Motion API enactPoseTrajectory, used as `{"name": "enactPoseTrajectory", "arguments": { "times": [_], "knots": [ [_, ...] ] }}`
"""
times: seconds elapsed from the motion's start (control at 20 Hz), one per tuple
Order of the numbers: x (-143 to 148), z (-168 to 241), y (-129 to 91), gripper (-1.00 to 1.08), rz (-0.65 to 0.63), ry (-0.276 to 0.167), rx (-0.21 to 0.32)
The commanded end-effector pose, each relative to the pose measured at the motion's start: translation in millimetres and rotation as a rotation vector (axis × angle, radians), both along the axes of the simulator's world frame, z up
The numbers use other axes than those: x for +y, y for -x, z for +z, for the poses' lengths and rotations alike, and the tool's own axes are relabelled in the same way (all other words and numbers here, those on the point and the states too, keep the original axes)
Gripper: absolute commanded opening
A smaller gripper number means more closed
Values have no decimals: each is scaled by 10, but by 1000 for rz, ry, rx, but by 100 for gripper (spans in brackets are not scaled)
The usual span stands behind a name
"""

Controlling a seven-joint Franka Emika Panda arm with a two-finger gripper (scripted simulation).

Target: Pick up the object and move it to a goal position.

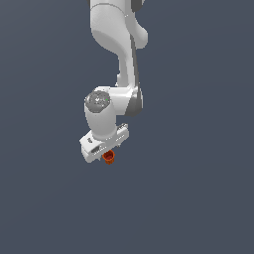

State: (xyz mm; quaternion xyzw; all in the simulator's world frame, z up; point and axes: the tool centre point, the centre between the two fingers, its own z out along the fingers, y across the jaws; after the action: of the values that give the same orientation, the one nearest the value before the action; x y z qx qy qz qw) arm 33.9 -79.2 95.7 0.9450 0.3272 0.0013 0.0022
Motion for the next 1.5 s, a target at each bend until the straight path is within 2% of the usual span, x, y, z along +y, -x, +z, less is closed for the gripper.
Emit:
{"name": "enactPoseTrajectory", "arguments": {
  "times": [0.0,0.5,0.95,1.2,1.25,1.45],
  "knots": [
    [-29,-39,-3,100,24,-2,2],
    [-59,-109,-1,100,39,-3,4],
    [-57,-523,11,100,43,-3,4],
    [-57,-576,-3,100,44,-3,4],
    [-57,-576,-3,-100,44,-3,4],
    [-57,-576,-3,-100,44,-3,4]
  ]
}}
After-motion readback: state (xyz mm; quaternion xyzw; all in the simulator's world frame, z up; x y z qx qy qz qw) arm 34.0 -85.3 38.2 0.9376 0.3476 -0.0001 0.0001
